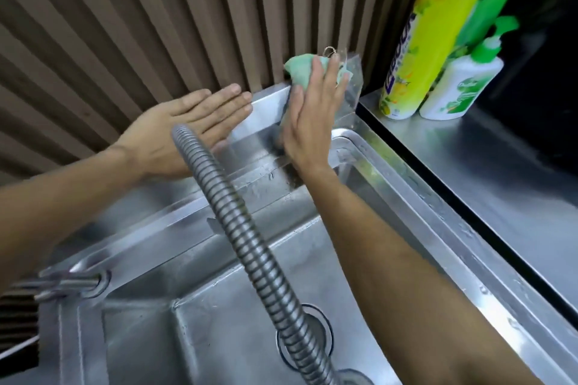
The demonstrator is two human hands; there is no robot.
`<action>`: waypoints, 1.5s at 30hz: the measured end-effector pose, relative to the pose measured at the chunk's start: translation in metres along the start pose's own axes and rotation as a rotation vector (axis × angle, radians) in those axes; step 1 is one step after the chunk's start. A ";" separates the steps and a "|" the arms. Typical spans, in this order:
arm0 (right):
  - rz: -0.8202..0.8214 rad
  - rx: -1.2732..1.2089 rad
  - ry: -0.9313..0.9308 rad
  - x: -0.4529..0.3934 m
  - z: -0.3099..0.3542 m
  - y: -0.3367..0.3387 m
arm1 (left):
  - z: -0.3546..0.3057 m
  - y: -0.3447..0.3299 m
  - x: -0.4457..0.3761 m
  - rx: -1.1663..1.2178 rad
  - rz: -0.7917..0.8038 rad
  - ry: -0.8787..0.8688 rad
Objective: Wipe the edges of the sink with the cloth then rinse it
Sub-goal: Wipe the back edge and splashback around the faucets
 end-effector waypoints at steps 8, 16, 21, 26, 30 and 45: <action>-0.294 -0.371 -0.511 0.008 -0.008 -0.005 | -0.005 0.003 0.001 0.088 0.019 -0.025; -0.203 -0.136 -0.208 -0.017 -0.031 0.005 | -0.010 0.007 0.003 0.165 0.007 -0.035; -0.295 -0.283 -0.411 -0.006 -0.025 0.002 | -0.014 0.003 0.005 0.109 -0.027 -0.122; 0.185 0.097 0.290 0.039 0.004 -0.016 | -0.014 -0.003 0.003 0.112 -0.020 -0.125; 0.065 0.048 0.083 -0.031 -0.038 0.021 | -0.014 -0.009 0.005 0.078 -0.023 -0.118; -0.005 -0.291 -0.209 0.038 0.008 -0.015 | -0.012 -0.022 0.003 0.033 -0.099 -0.122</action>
Point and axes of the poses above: each hand's wrist, its own x-axis away from the middle knuckle, its own y-axis out of the back of the hand, z = x × y, the point moved 7 cm from there along -x, towards the middle knuckle, and after that the axes turned 5 degrees about z, right-handed, at the moved point
